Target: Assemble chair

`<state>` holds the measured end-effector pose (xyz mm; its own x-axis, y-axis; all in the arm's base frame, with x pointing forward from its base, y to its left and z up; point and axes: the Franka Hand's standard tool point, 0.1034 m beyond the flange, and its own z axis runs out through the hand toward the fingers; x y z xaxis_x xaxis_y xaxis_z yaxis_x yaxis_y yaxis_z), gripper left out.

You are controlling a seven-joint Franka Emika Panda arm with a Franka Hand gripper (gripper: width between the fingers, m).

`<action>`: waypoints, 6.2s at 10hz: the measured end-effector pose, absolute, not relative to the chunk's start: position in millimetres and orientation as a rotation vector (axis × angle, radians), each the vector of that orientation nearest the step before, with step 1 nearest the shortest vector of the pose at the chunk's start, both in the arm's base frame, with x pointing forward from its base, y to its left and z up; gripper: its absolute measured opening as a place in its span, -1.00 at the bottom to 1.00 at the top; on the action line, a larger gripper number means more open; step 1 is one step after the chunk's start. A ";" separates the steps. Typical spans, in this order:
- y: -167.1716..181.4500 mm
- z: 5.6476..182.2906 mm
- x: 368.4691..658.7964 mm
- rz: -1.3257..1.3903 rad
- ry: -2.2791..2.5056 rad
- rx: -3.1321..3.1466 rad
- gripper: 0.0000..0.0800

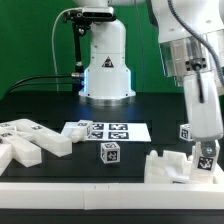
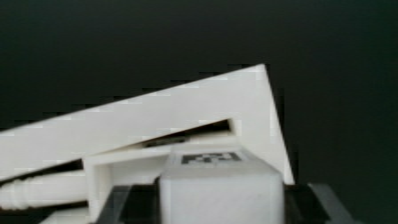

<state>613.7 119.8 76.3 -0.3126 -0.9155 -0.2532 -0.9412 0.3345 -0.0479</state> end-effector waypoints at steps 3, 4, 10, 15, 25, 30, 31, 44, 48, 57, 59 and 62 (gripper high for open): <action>120.2 74.8 612.9 0.160 2.358 -1.693 0.33; 121.7 75.6 612.9 0.159 2.352 -1.699 0.33; 138.8 123.4 609.6 0.248 2.134 -1.945 0.62; 139.0 122.1 608.9 0.250 2.135 -1.946 0.62; 92.5 110.1 560.0 0.182 1.336 -2.556 0.62; 55.8 92.3 529.4 0.173 0.894 -2.780 0.62; 55.6 91.6 529.0 0.174 0.894 -2.780 0.62; -44.0 65.8 427.9 0.465 0.708 -2.886 0.62; -42.5 63.5 428.2 0.471 0.702 -2.889 0.62; -81.0 26.6 376.7 0.517 0.456 -3.004 0.62; -80.8 12.3 362.3 0.509 0.481 -3.013 0.62; -72.6 9.8 358.9 0.515 0.480 -3.013 0.30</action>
Offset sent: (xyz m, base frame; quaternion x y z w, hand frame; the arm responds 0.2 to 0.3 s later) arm 0.0000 0.0000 0.0000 0.0000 0.0000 0.0000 1.0000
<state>358.9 -72.6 9.8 0.8965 -0.2941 -0.3313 -0.3100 -0.9507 0.0053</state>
